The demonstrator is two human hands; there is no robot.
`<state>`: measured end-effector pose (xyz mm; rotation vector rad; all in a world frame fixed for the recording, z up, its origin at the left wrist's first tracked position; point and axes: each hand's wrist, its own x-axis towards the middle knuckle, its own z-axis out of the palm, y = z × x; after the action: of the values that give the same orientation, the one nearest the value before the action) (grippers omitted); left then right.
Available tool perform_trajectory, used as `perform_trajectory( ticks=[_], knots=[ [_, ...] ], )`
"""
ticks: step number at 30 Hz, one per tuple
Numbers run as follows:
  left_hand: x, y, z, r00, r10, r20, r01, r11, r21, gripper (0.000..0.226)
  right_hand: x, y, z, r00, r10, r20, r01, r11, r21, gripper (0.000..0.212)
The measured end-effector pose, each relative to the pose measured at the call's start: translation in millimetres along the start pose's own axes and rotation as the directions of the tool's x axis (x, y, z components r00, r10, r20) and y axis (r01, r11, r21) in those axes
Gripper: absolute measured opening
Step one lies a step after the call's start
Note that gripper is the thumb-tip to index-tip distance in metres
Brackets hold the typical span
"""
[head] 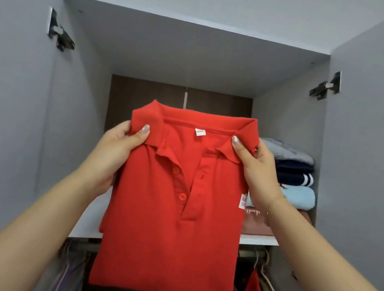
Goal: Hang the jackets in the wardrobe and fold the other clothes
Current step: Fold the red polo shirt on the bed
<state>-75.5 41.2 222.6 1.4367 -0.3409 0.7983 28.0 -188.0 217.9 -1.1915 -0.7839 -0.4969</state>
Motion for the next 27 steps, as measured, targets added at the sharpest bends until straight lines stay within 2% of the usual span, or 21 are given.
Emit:
perform_trajectory(
  ticks=[3,6,9,12,14,16,18,19,21,22,23,25,27],
  knots=[
    [65.3,-9.7,-0.3,0.999,-0.030,-0.021,0.031,0.999,0.033,0.019,66.0,25.0,7.8,1.000,0.008,0.006,-0.008,0.999,0.040,0.017],
    [128.4,-16.1,-1.1,0.989,-0.145,-0.011,0.145,0.988,0.043,0.017,132.3,49.6,13.5,0.999,0.033,0.028,-0.035,0.997,0.074,0.010],
    [190.2,-21.0,0.0,0.964,-0.262,-0.042,0.264,0.964,0.046,0.019,197.3,71.8,20.9,0.995,0.072,0.063,-0.076,0.995,0.066,0.012],
    [251.1,-30.2,1.2,0.945,-0.317,-0.083,0.323,0.944,0.063,0.022,262.7,97.7,31.0,0.993,0.096,0.068,-0.092,0.994,-0.061,0.021],
    [286.7,-45.9,-5.7,0.929,-0.354,-0.106,0.363,0.927,0.089,0.028,300.1,118.5,39.8,0.988,0.152,0.040,-0.139,0.965,-0.222,0.032],
    [308.1,-71.5,-17.9,0.923,-0.372,-0.100,0.384,0.912,0.146,0.031,321.6,141.6,48.2,0.970,0.245,0.001,-0.221,0.878,-0.424,0.043],
    [319.0,-103.1,-29.2,0.903,-0.411,-0.124,0.429,0.878,0.213,0.031,326.3,164.3,58.7,0.918,0.397,0.017,-0.300,0.719,-0.627,0.046],
    [320.3,-119.7,-35.5,0.885,-0.442,-0.144,0.465,0.851,0.246,0.031,323.1,172.3,64.1,0.856,0.512,0.063,-0.328,0.635,-0.700,0.047],
    [313.2,-145.4,-44.7,0.809,-0.557,-0.187,0.587,0.751,0.303,0.029,305.4,181.0,74.5,0.668,0.728,0.156,-0.341,0.486,-0.805,0.053],
    [305.9,-154.0,-47.9,0.764,-0.617,-0.190,0.640,0.688,0.342,0.027,295.6,183.3,78.7,0.577,0.795,0.186,-0.287,0.411,-0.865,0.057],
    [297.1,-160.6,-51.8,0.730,-0.659,-0.178,0.668,0.637,0.385,0.024,287.2,184.8,80.9,0.515,0.835,0.194,-0.197,0.336,-0.921,0.060],
    [276.1,-165.9,-59.3,0.709,-0.694,-0.124,0.671,0.610,0.422,0.020,272.0,184.2,81.1,0.492,0.853,0.172,-0.024,0.211,-0.977,0.064],
    [256.0,-160.2,-64.9,0.709,-0.704,-0.033,0.673,0.662,0.330,0.022,257.6,180.9,75.5,0.522,0.837,0.162,0.054,0.158,-0.986,0.061]
  ],
)
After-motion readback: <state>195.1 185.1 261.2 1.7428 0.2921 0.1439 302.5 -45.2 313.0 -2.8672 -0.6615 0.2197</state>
